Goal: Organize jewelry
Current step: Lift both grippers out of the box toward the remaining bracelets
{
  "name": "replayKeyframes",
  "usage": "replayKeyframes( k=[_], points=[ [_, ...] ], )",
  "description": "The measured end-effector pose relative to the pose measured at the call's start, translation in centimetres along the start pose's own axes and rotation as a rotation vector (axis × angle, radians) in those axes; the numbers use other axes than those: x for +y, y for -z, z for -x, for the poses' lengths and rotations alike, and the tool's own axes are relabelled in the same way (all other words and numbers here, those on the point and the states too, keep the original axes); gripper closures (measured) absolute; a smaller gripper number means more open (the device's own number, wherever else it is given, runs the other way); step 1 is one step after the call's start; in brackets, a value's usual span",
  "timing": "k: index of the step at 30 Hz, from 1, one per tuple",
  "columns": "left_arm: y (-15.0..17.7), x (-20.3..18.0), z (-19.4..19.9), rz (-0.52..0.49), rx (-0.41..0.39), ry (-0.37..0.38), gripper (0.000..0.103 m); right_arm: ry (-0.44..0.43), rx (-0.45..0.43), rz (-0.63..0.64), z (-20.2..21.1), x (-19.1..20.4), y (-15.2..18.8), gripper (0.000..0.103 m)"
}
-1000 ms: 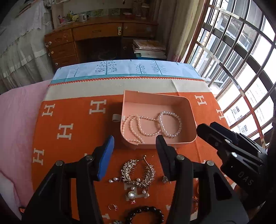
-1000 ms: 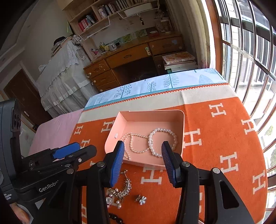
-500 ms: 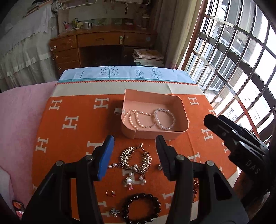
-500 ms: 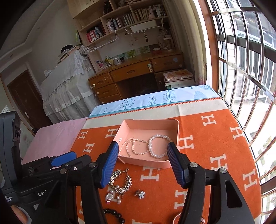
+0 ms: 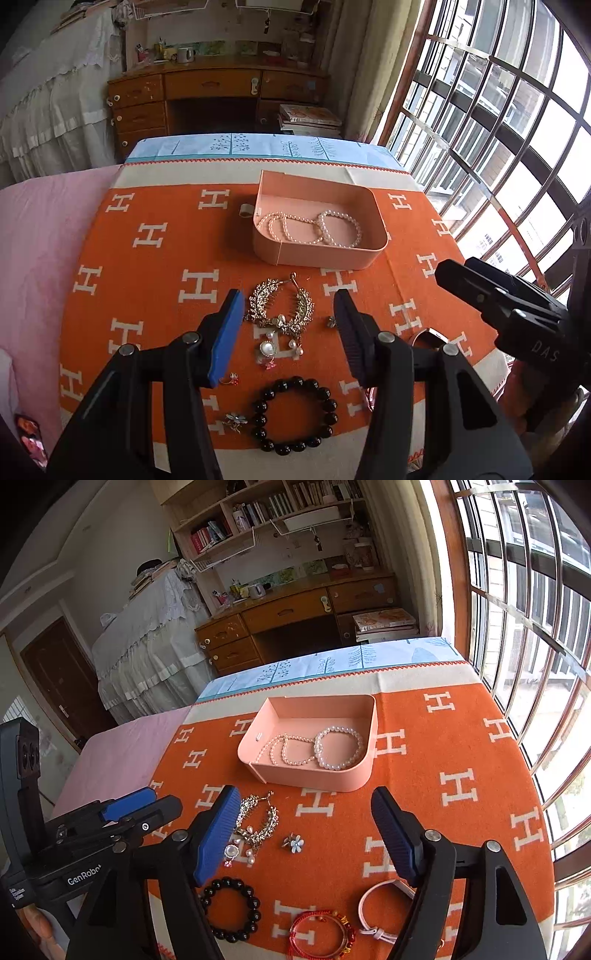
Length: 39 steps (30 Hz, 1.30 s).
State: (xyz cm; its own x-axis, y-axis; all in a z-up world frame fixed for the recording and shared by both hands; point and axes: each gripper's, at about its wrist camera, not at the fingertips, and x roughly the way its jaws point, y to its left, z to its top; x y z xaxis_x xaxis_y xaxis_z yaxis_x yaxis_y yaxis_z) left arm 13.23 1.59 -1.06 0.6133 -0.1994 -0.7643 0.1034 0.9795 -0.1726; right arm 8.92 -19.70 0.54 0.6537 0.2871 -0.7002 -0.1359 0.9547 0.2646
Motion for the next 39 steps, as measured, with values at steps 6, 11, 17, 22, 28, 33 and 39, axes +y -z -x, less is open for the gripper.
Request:
replayKeyframes(
  k=[6,11,17,22,28,33,39],
  points=[
    [1.9,0.9,0.2,0.027,0.017,-0.001,0.056,0.000,-0.033,0.044,1.5,0.4,1.6,0.017],
    [3.0,1.5,0.4,0.062,0.017,0.013,0.056,-0.002,-0.037,0.080,2.3,0.9,3.0,0.017],
    [4.4,2.2,1.3,0.073,-0.020,-0.024,0.056,0.021,-0.033,0.117,2.6,1.3,4.8,0.017],
    [5.6,2.9,1.8,0.068,-0.010,-0.049,0.056,0.027,-0.011,0.118,2.5,0.9,5.7,0.017],
    [7.5,3.5,0.8,0.034,0.079,-0.026,0.056,0.024,0.034,0.118,1.8,0.1,6.8,0.017],
    [9.4,3.6,-0.6,0.002,0.165,-0.021,0.055,0.024,0.076,0.120,1.0,-0.3,7.6,0.017],
    [11.2,4.0,-2.5,0.016,0.262,-0.002,0.055,0.059,0.096,0.110,0.4,-2.0,8.1,0.017]
  ],
)
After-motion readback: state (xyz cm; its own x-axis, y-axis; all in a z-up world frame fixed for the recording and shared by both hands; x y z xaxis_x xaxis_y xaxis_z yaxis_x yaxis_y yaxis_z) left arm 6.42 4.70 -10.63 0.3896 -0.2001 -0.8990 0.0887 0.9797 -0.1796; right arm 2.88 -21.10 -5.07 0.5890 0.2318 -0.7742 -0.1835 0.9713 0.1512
